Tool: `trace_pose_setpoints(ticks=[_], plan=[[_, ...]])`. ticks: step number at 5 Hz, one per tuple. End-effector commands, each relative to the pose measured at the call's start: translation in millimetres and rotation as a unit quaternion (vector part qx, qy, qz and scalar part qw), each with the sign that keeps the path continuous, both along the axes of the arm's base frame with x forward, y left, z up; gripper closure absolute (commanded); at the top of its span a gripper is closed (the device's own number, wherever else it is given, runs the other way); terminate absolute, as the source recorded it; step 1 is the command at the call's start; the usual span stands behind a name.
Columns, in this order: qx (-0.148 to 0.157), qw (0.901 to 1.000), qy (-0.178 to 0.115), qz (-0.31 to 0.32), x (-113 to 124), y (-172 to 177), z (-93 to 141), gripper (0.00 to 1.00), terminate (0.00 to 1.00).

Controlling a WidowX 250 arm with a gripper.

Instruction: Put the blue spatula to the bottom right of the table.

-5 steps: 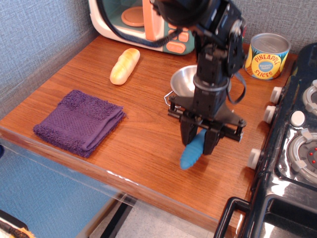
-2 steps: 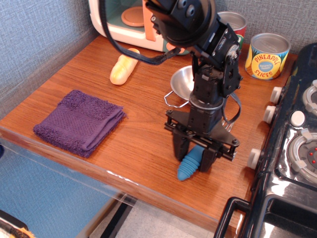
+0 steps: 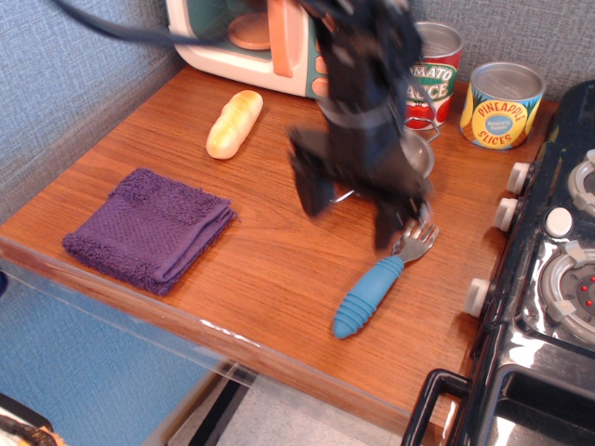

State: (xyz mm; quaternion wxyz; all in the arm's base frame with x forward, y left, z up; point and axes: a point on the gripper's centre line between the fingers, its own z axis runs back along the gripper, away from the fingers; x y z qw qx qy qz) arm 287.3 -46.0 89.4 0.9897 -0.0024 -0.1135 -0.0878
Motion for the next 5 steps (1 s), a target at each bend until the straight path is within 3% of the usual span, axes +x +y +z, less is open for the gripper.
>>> trace_pose_setpoints(ticks=[1,2,3,4,5], plan=[[-0.003,0.9993,-0.028,0.025,-15,48,29,0.0,0.0],[0.0,0.9986,0.015,0.051,-18,61,17,0.0,0.0],[0.011,0.9978,0.033,0.057,-23,68,9,0.0,0.0],[0.011,0.9978,0.033,0.057,-23,68,9,0.0,0.0],[0.011,0.9978,0.033,0.057,-23,68,9,0.0,1.0]])
